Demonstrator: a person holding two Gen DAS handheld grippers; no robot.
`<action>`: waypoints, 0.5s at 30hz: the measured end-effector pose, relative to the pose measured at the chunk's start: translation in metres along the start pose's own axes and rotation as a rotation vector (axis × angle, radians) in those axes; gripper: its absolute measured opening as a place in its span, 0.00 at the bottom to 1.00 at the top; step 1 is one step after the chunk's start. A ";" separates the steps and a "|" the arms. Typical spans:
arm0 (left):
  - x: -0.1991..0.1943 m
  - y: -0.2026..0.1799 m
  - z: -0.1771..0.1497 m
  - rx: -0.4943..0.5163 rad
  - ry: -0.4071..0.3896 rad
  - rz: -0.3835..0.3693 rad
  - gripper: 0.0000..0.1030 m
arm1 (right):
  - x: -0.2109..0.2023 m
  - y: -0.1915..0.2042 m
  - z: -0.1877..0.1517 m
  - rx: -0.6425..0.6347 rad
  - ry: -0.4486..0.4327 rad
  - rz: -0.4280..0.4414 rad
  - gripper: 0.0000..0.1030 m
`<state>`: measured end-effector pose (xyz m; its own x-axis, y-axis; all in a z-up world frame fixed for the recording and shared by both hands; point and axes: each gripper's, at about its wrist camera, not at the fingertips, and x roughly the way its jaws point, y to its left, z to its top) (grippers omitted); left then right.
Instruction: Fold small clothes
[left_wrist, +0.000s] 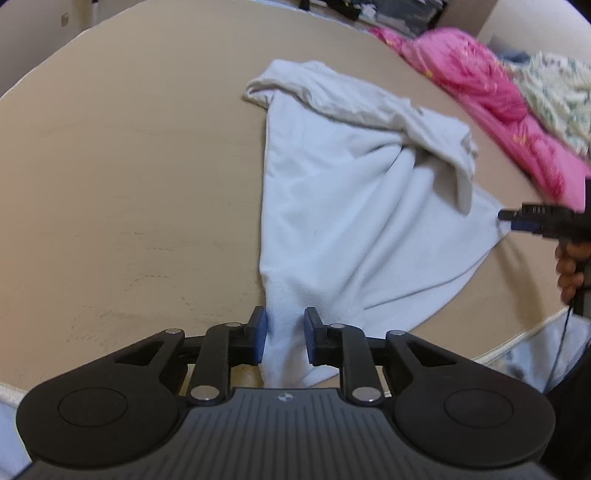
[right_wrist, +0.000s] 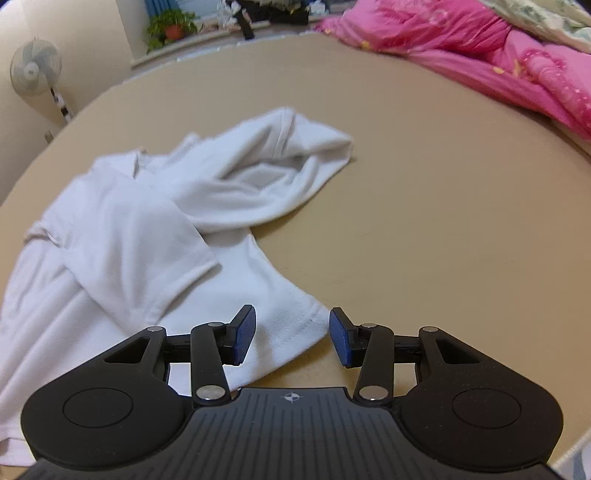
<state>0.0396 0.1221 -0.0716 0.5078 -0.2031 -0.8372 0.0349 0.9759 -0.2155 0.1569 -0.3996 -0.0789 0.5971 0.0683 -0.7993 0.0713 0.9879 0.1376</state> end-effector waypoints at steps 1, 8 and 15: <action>0.004 -0.002 -0.004 0.001 -0.006 0.010 0.22 | 0.007 -0.003 0.001 0.000 0.007 -0.003 0.44; 0.015 0.001 -0.005 -0.005 -0.002 0.005 0.14 | 0.003 -0.011 -0.003 0.019 -0.011 0.018 0.03; -0.029 0.005 -0.010 -0.018 -0.130 -0.025 0.05 | -0.097 -0.030 -0.017 0.103 -0.199 0.172 0.01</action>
<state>0.0162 0.1319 -0.0535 0.6141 -0.2146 -0.7595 0.0347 0.9687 -0.2456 0.0835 -0.4333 -0.0158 0.7516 0.1951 -0.6301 0.0300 0.9441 0.3282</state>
